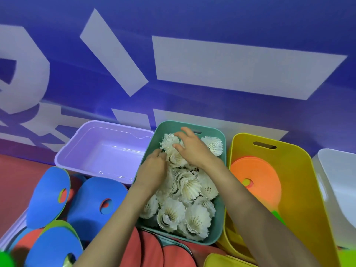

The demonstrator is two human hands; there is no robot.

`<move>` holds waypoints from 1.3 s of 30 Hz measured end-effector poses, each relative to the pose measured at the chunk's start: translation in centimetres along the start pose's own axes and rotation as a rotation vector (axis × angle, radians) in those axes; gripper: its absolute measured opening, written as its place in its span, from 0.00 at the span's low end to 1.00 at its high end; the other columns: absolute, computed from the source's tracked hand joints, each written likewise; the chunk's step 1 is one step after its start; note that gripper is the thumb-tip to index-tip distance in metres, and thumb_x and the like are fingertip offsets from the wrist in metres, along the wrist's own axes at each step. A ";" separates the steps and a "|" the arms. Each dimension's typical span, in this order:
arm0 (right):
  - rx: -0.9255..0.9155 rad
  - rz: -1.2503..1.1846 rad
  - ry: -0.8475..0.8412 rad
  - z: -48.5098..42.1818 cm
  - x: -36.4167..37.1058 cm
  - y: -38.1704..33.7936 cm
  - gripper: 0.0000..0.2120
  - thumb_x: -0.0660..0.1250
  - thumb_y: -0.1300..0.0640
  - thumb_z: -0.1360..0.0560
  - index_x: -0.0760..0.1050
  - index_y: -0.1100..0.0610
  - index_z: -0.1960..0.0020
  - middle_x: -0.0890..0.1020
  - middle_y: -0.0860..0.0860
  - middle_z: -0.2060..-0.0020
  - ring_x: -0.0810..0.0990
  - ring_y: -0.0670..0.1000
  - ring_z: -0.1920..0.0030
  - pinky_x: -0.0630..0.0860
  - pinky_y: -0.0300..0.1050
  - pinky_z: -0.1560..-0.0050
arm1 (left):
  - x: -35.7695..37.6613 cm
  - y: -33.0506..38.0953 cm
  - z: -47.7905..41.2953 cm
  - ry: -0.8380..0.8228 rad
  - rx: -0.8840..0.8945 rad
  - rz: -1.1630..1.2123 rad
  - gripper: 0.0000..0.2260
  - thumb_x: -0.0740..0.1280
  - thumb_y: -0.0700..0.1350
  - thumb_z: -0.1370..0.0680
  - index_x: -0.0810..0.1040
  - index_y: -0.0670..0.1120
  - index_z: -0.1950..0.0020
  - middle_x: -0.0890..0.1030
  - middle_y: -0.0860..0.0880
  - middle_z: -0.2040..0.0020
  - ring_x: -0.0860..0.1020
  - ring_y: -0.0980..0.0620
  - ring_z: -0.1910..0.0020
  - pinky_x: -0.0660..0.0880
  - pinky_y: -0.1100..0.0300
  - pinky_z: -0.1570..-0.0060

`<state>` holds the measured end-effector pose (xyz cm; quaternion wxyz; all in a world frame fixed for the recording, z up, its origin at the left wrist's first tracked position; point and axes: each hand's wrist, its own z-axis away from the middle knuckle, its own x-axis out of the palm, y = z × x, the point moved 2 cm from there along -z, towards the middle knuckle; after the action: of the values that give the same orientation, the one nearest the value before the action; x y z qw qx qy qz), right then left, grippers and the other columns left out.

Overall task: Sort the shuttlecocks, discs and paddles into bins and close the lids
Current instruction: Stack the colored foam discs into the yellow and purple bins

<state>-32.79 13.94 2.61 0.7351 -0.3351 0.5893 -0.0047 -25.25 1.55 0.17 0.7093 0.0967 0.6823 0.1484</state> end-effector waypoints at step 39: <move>0.684 -0.152 0.181 58.9 -4.9 38.2 0.22 0.65 0.64 0.28 0.71 0.56 0.35 0.71 0.60 0.38 0.70 0.62 0.37 0.69 0.57 0.38 | 25.6 50.3 30.9 -0.347 0.552 0.115 0.19 0.63 0.38 0.24 0.72 0.46 0.33 0.72 0.44 0.37 0.72 0.42 0.40 0.75 0.48 0.52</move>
<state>2.14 74.17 -7.45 0.7472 -0.1109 0.5896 -0.2861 2.19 59.46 -5.24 0.7524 0.3474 0.5592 -0.0212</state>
